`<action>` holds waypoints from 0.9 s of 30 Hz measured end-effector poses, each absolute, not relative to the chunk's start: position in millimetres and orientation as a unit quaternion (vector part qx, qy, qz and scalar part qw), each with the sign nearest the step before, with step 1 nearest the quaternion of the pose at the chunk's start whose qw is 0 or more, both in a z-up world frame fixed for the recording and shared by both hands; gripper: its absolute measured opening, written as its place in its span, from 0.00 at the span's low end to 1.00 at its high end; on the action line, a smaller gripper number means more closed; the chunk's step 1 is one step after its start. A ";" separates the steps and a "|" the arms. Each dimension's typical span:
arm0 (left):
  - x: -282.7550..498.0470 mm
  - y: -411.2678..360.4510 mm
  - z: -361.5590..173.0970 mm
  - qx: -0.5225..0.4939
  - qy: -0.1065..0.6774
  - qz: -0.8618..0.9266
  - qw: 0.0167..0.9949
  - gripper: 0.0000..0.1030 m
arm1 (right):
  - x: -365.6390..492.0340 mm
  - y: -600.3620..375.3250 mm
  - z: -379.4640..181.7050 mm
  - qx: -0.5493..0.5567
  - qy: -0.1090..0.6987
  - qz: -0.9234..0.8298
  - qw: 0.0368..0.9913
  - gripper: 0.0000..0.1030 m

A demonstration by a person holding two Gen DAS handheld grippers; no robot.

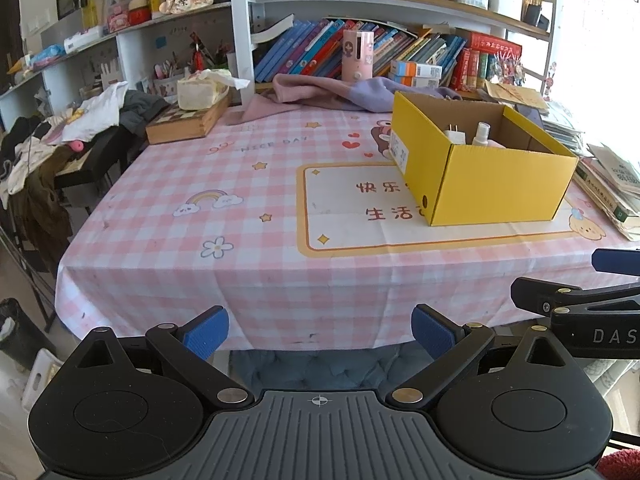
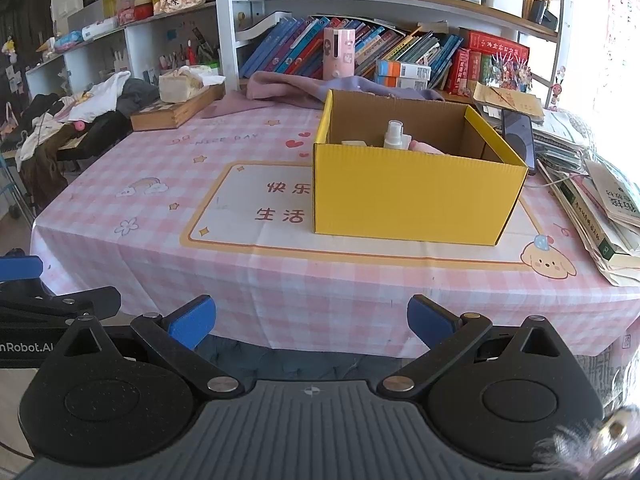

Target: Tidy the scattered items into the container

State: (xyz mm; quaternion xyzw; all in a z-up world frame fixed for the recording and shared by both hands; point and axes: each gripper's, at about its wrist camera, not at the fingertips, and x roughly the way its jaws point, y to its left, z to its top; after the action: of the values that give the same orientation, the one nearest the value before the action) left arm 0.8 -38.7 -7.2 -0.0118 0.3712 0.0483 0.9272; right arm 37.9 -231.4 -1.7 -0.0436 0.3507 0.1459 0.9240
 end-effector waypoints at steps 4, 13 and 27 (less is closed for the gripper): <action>0.4 -38.6 -7.3 -0.012 0.372 0.048 0.927 0.96 | 37.8 -231.2 -2.1 -0.044 0.351 0.146 0.924 1.00; 1.1 -39.1 -8.1 -0.014 0.376 0.047 0.925 0.96 | 37.8 -231.1 -2.2 -0.044 0.351 0.146 0.924 1.00; 1.7 -40.5 -10.7 -0.014 0.381 0.046 0.923 0.96 | 37.5 -230.5 -2.0 -0.044 0.352 0.146 0.924 1.00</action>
State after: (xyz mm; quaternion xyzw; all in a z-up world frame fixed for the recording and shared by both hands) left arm 1.7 -40.5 -10.7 -0.0135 0.3809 0.0456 0.9234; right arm 37.5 -230.5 -2.0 -0.0436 0.3519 0.1458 0.9236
